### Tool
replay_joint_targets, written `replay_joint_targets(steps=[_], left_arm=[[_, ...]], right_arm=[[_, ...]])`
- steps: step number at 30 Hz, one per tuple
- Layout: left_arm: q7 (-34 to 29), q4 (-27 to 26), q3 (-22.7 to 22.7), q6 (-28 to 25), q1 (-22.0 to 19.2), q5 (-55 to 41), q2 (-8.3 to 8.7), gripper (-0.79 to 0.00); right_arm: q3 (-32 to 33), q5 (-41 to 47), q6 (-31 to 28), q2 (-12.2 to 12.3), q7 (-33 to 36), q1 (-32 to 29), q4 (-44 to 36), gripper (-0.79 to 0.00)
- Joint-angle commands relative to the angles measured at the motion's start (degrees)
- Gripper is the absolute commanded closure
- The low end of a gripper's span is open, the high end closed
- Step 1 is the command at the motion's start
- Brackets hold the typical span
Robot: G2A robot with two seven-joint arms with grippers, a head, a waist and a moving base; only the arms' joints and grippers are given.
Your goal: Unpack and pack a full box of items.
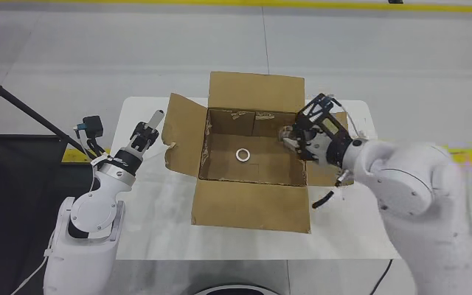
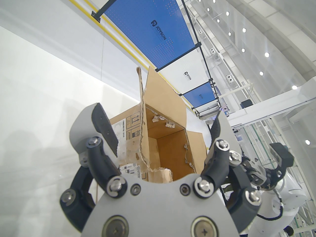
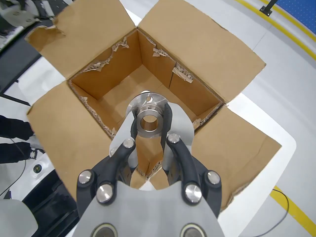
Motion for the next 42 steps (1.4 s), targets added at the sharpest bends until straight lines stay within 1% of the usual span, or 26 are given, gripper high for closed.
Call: replay_joint_targets(steps=[1,3,7,8,11,16,22,29,34,41,42], left_arm=[[0.00,0.00,0.00,0.00,0.00,0.00,0.00,-0.785],[0.00,0.00,0.00,0.00,0.00,0.00,0.00,-0.785],[0.00,0.00,0.00,0.00,0.00,0.00,0.00,-0.785],[0.00,0.00,0.00,0.00,0.00,0.00,0.00,-0.785],[0.00,0.00,0.00,0.00,0.00,0.00,0.00,-0.785],[0.00,0.00,0.00,0.00,0.00,0.00,0.00,-0.785],[0.00,0.00,0.00,0.00,0.00,0.00,0.00,-0.785],[0.00,0.00,0.00,0.00,0.00,0.00,0.00,-0.785],[0.00,0.00,0.00,0.00,0.00,0.00,0.00,-0.785],[0.00,0.00,0.00,0.00,0.00,0.00,0.00,-0.785],[0.00,0.00,0.00,0.00,0.00,0.00,0.00,-0.785]], right_arm=[[-7.55,-2.87,2.32,-1.26,-0.44,5.63,6.27,0.000],[-13.19,-5.44,4.74,-2.73,-0.79,10.35,12.65,0.000],[-22.80,-5.57,7.50,-6.22,-1.55,17.85,25.02,0.000],[-24.69,-4.10,7.47,-7.14,-1.71,19.09,27.77,0.000],[-29.19,-1.79,6.91,-9.60,-1.82,22.32,35.43,0.000],[-34.02,-0.38,6.34,-12.79,-2.43,25.17,44.19,0.000],[-37.96,-0.73,6.67,-16.07,-4.23,26.64,52.06,0.000],[-39.67,0.51,5.05,-19.03,-5.58,28.05,59.31,0.000],[-40.24,1.05,3.49,-20.59,-5.26,28.78,62.77,-0.160],[-40.50,0.84,2.38,-22.09,-5.22,29.11,65.29,-0.243],[-40.46,0.73,2.22,-22.19,-4.98,29.11,65.34,-0.243]])
